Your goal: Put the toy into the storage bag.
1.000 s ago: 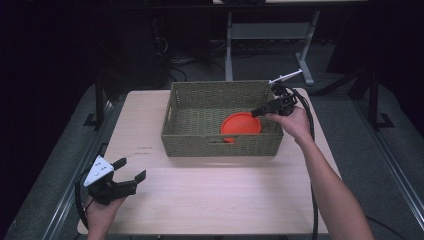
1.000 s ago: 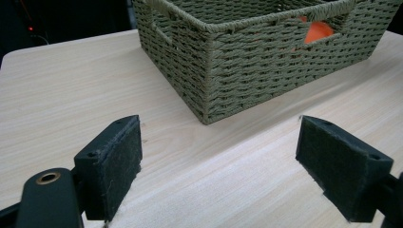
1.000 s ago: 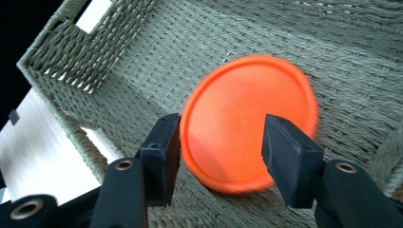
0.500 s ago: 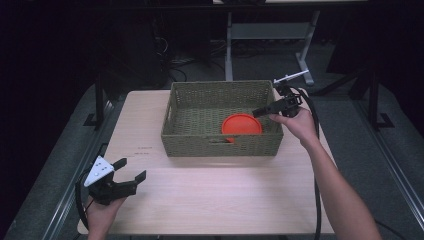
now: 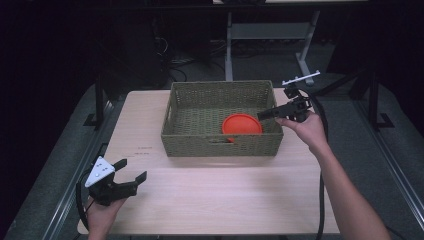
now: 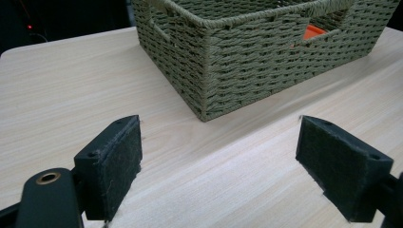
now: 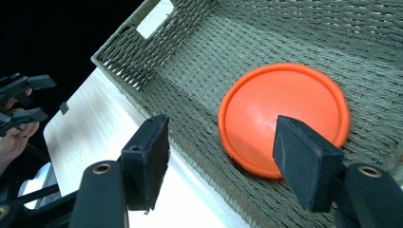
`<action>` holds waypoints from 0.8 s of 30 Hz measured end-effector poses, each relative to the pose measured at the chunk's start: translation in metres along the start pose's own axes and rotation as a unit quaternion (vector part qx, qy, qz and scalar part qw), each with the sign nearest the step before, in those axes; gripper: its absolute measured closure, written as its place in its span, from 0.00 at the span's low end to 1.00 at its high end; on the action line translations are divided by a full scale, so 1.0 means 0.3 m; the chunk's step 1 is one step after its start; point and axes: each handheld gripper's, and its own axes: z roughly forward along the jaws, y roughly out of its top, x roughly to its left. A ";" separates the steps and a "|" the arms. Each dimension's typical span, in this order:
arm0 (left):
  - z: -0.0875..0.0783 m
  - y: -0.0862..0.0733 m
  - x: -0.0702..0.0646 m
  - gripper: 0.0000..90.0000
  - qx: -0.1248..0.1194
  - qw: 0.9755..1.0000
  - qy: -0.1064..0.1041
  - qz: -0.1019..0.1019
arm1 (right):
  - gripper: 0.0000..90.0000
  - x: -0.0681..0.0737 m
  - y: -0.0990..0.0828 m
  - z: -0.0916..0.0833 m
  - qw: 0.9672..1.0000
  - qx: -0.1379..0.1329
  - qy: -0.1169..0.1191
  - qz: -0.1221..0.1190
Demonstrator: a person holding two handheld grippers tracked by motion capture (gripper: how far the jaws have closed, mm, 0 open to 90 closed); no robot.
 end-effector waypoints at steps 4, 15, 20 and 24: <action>0.000 0.000 0.001 0.17 0.000 1.000 0.001 -0.002 | 0.40 0.006 -0.014 -0.014 1.000 -0.003 0.001 -0.002; 0.002 -0.001 -0.003 0.17 0.003 1.000 0.000 0.001 | 0.38 0.028 -0.051 -0.047 1.000 -0.010 0.012 -0.016; 0.003 -0.002 -0.002 0.17 0.003 1.000 -0.001 -0.001 | 0.37 0.030 -0.069 -0.059 1.000 -0.013 0.017 -0.017; 0.002 -0.003 -0.001 0.17 0.001 1.000 0.000 -0.002 | 0.37 0.028 -0.090 -0.067 0.999 -0.016 0.019 -0.021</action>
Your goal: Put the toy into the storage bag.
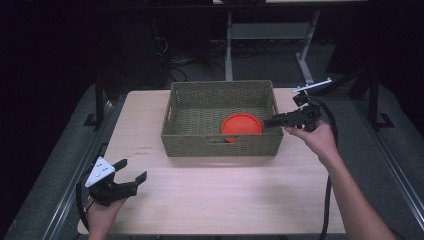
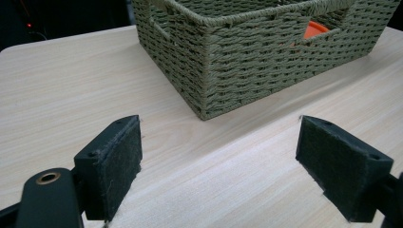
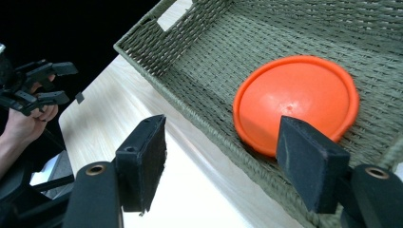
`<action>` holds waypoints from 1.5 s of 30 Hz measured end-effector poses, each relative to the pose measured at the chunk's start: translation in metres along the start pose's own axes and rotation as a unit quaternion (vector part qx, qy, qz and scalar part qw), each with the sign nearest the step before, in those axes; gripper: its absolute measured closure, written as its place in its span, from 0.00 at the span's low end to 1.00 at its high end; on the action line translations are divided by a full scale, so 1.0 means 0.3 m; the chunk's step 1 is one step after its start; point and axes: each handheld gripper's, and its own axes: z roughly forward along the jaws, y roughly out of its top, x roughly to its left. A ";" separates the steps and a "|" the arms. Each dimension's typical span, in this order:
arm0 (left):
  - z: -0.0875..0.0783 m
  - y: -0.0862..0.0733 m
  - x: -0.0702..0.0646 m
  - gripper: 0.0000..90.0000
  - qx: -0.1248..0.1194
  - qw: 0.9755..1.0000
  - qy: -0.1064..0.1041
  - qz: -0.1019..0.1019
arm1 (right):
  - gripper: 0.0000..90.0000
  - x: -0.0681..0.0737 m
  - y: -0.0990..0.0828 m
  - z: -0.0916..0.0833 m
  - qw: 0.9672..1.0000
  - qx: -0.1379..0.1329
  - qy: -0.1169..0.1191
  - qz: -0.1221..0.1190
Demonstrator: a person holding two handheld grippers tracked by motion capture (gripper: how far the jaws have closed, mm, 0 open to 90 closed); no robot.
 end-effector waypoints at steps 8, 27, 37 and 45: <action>-0.001 0.000 -0.001 0.17 0.001 1.000 0.000 0.002 | 0.36 0.008 -0.049 -0.022 1.000 -0.007 0.005 -0.002; 0.002 0.000 -0.005 0.17 0.003 1.000 -0.001 0.000 | 0.35 0.035 -0.164 -0.057 1.000 -0.009 0.014 -0.017; 0.002 -0.001 -0.006 0.17 0.003 1.000 -0.001 0.002 | 0.35 0.050 -0.241 -0.068 1.000 -0.008 0.017 -0.020; 0.002 -0.002 -0.008 0.17 0.003 1.000 0.000 0.002 | 0.35 0.044 -0.319 -0.070 1.000 -0.006 0.016 -0.020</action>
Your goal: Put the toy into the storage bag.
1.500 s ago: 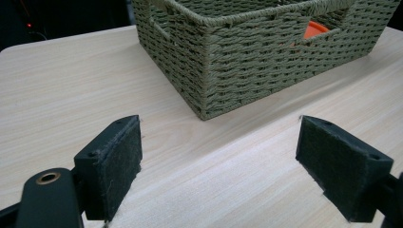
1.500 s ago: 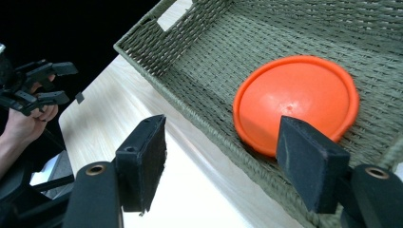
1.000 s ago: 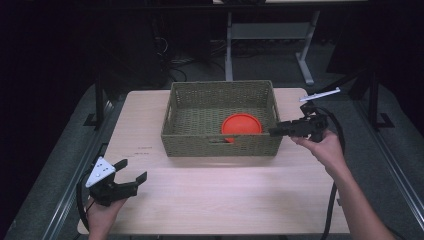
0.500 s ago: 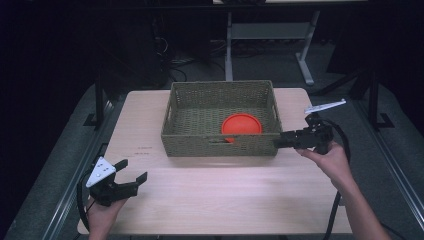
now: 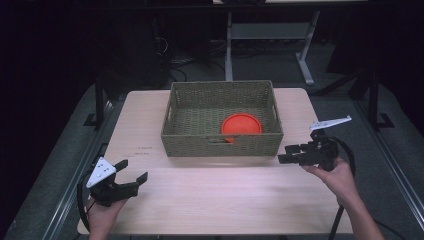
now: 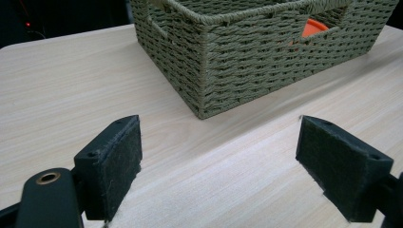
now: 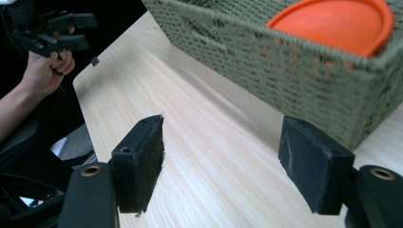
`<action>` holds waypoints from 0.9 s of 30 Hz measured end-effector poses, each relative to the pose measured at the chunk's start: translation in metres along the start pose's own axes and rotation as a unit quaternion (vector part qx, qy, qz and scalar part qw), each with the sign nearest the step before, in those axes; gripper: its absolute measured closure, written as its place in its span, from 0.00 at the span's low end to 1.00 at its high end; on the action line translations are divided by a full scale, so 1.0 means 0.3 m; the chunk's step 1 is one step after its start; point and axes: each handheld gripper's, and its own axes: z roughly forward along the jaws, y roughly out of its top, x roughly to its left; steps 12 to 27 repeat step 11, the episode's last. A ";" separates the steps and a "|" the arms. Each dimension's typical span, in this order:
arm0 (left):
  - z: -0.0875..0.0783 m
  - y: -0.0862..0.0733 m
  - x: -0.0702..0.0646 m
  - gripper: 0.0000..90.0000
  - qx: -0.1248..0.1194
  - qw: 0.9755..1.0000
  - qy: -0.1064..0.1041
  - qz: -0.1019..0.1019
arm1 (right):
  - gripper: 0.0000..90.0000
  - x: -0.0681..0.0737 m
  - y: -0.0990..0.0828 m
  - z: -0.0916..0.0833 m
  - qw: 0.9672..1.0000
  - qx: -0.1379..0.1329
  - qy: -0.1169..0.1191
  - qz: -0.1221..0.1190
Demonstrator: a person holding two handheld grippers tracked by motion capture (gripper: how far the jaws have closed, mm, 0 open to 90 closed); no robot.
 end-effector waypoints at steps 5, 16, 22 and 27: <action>-0.001 0.002 -0.002 0.17 0.001 1.000 0.003 0.003 | 0.33 -0.007 -0.049 0.003 1.000 0.002 0.000 0.000; -0.005 0.005 -0.002 0.17 -0.002 1.000 0.004 0.003 | 0.31 -0.006 -0.131 -0.010 1.000 -0.017 -0.010 0.000; -0.005 0.005 -0.002 0.17 -0.002 1.000 0.004 0.003 | 0.31 -0.006 -0.131 -0.010 1.000 -0.017 -0.010 0.000; -0.005 0.005 -0.002 0.17 -0.002 1.000 0.004 0.003 | 0.31 -0.006 -0.131 -0.010 1.000 -0.017 -0.010 0.000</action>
